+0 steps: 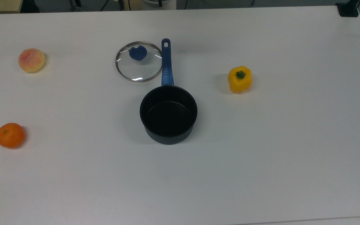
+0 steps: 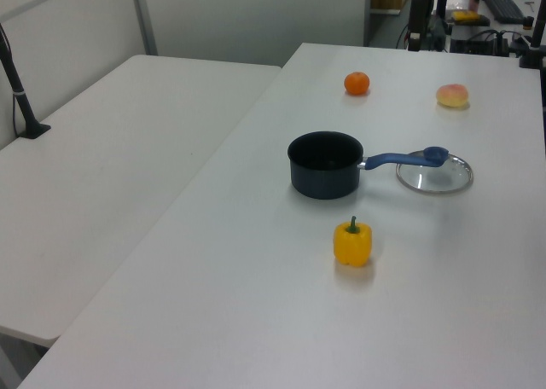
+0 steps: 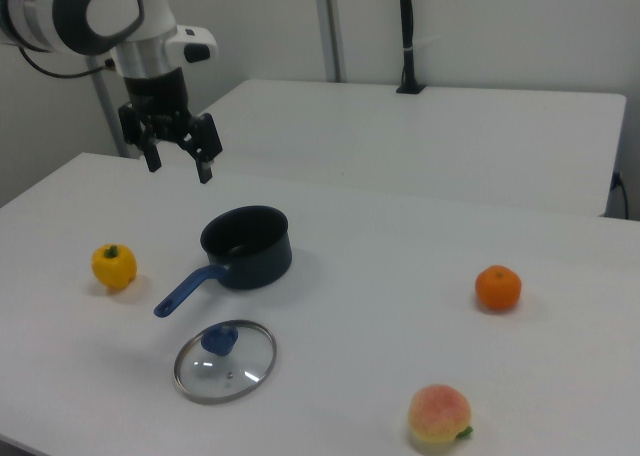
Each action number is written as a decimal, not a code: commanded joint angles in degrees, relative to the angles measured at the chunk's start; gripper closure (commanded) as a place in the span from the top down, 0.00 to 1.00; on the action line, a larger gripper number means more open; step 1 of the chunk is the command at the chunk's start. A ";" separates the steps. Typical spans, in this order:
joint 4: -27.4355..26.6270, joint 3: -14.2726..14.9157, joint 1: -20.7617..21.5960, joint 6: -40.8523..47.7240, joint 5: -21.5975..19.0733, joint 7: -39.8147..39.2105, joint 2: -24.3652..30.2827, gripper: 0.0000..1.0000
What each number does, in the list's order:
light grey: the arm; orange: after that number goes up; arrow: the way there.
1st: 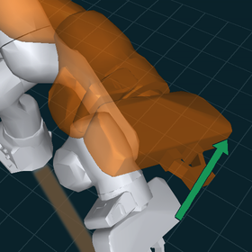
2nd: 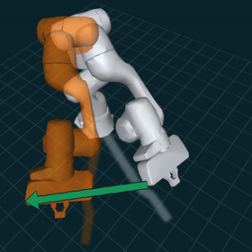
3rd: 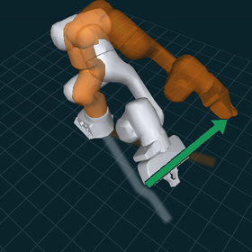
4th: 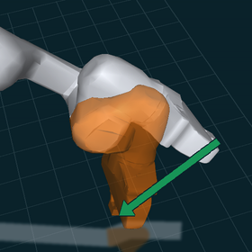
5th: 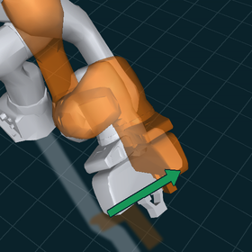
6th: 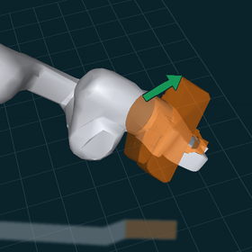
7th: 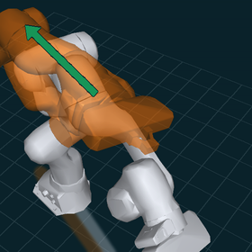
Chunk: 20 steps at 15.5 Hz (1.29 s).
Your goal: Close lid
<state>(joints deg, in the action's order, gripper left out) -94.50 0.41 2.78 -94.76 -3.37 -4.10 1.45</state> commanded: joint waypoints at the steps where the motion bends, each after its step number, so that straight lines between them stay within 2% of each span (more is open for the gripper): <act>1: -3.40 1.43 -0.67 1.33 0.82 -5.99 0.75 1.00; 4: -6.73 2.14 -0.85 2.03 1.08 -8.03 0.83 1.00; 6: -10.68 3.10 -0.85 2.65 2.83 -9.96 0.83 1.00; 8: -13.68 3.19 -0.85 2.22 4.42 -10.14 0.66 1.00; 12: -20.27 3.19 -1.03 -1.03 4.95 -11.89 0.13 1.00; 20: -31.96 3.19 -1.03 -20.09 5.56 -11.81 0.13 1.00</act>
<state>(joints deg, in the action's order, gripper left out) -121.89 3.29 1.62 -107.90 1.47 -14.84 0.15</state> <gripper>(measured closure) 0.000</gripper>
